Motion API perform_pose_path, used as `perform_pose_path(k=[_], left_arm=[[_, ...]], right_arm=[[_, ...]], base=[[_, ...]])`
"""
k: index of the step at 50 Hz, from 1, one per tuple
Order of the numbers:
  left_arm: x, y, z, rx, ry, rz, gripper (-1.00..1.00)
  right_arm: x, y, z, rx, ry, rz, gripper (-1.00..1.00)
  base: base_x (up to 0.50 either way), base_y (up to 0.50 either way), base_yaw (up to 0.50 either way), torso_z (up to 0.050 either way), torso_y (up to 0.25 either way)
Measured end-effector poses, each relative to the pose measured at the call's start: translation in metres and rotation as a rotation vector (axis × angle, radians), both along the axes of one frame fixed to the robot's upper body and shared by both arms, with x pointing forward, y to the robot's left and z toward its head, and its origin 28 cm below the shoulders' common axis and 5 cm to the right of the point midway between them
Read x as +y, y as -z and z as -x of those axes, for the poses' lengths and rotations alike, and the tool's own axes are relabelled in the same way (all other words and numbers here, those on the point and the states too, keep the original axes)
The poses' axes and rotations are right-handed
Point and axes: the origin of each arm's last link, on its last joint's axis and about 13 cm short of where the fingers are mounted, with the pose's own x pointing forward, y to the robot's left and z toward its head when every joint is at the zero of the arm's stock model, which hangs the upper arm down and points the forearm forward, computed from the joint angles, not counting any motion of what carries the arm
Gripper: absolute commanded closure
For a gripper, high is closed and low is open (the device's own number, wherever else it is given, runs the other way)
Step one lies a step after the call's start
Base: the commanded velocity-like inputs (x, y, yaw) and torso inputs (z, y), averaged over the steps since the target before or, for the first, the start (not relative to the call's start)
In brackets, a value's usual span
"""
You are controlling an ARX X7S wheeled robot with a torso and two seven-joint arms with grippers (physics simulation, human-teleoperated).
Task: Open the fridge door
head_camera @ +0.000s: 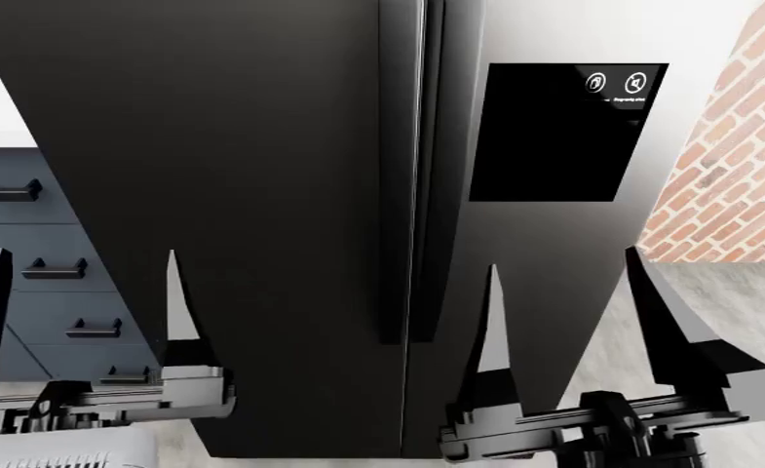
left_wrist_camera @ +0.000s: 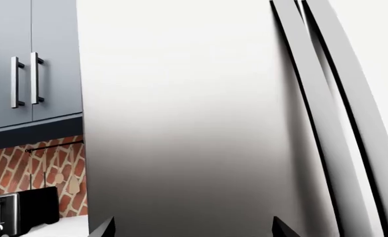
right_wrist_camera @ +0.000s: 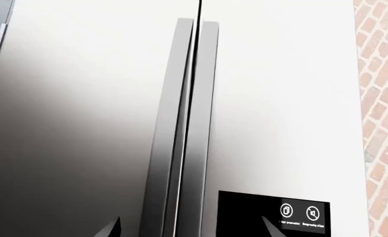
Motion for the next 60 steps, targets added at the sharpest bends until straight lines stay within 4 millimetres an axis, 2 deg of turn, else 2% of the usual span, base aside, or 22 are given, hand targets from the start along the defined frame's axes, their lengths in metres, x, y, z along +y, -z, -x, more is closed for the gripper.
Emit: perform_pose_path(k=[5,11,20,29,44,60], left_arm=[[-0.007,-0.003,-0.011,0.015,0.047,-0.020,-1.00],[-0.020,-0.009,-0.036,0.046,0.136,-0.028,-1.00],[-0.042,-0.035,-0.073,0.060,0.274,-0.059,-1.00],[-0.061,-0.058,-0.100,0.103,0.368,-0.080,-1.00],[-0.092,-0.079,-0.130,0.190,0.446,-0.106,-1.00],[-0.111,-0.084,-0.135,0.226,0.395,-0.041,-1.00]], right_arm=[[0.000,-0.001,-0.003,0.002,-0.005,-0.004,-1.00],[0.000,-0.004,-0.007,0.000,-0.012,-0.014,-1.00],[-0.002,-0.005,-0.009,-0.002,-0.015,-0.023,-1.00],[-0.003,-0.006,-0.010,-0.009,-0.016,-0.029,-1.00],[-0.004,-0.006,-0.009,-0.021,-0.019,-0.039,-1.00],[-0.005,-0.006,-0.008,-0.025,-0.024,-0.043,-1.00]], base=[[0.00,0.00,0.00,0.000,0.000],[0.00,0.00,0.00,0.000,0.000],[0.00,0.00,0.00,0.000,0.000],[0.00,0.00,0.00,0.000,0.000],[0.00,0.00,0.00,0.000,0.000],[0.00,0.00,0.00,0.000,0.000]])
